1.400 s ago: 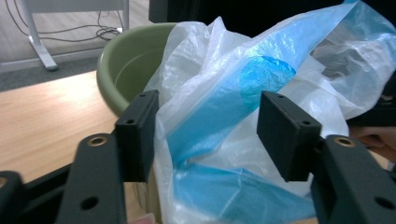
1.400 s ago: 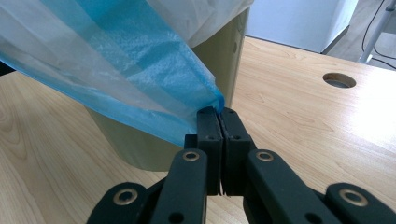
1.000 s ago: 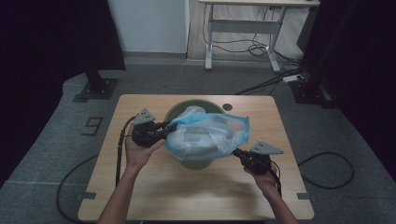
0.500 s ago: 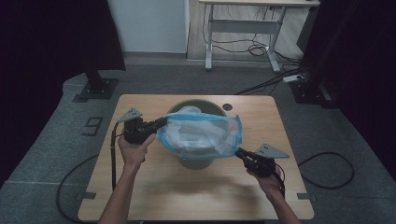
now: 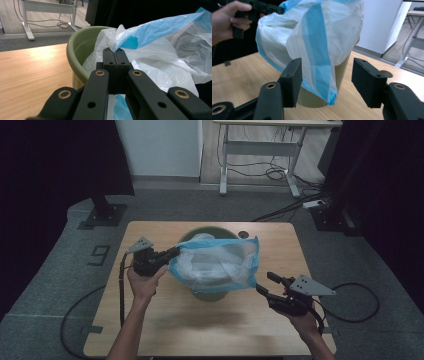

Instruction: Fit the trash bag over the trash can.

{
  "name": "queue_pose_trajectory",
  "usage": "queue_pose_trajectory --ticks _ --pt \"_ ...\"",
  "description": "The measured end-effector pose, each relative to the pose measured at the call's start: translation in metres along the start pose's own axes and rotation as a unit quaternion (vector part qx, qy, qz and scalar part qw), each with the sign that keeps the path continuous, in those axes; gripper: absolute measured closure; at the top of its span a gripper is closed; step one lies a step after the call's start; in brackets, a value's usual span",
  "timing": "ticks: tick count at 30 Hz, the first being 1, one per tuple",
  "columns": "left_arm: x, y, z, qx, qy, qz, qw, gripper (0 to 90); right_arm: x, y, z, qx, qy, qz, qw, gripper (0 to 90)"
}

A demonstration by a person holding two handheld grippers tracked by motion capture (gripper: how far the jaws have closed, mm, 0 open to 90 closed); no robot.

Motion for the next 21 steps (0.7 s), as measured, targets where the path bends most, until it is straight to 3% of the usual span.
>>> queue_pose_trajectory --ticks 4,6,9,13,16,19,21 --pt "0.0 0.001 0.001 -0.002 -0.002 0.002 1.0 88.9 0.01 0.0 0.007 0.02 -0.007 0.009 0.9997 35.4" --pt "0.0 0.001 0.001 -0.004 -0.001 0.003 1.0 88.9 0.017 0.0 0.016 0.018 -0.018 0.009 0.9996 32.8" --pt "0.002 0.002 0.002 -0.006 0.0 0.007 1.0 89.0 0.027 0.0 0.03 0.026 -0.019 0.008 0.9995 35.1" --pt "0.003 0.004 0.003 -0.008 -0.003 0.006 1.0 89.0 0.041 -0.001 0.039 0.019 -0.009 0.001 0.9998 62.4" --pt "0.0 0.006 0.006 -0.008 -0.011 0.007 0.9999 89.0 0.048 -0.011 0.035 -0.005 0.016 -0.041 0.999 81.5" --pt "-0.004 0.01 0.009 -0.009 -0.023 0.01 0.9997 89.0 0.053 -0.028 0.026 0.003 0.039 -0.062 0.9973 86.7" --pt "-0.006 0.014 0.012 -0.013 -0.029 0.017 0.9993 89.0 0.055 -0.043 0.021 -0.021 0.059 -0.087 0.9943 87.5"
Point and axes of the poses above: each handheld gripper's, and its own axes: x roughly forward along the jaws, z roughly out of its top, y roughly to its left, the point moved 8 cm from there along x, roughly forward along the jaws, and after that the axes turned 10 degrees about -x, right-handed, at the moved point
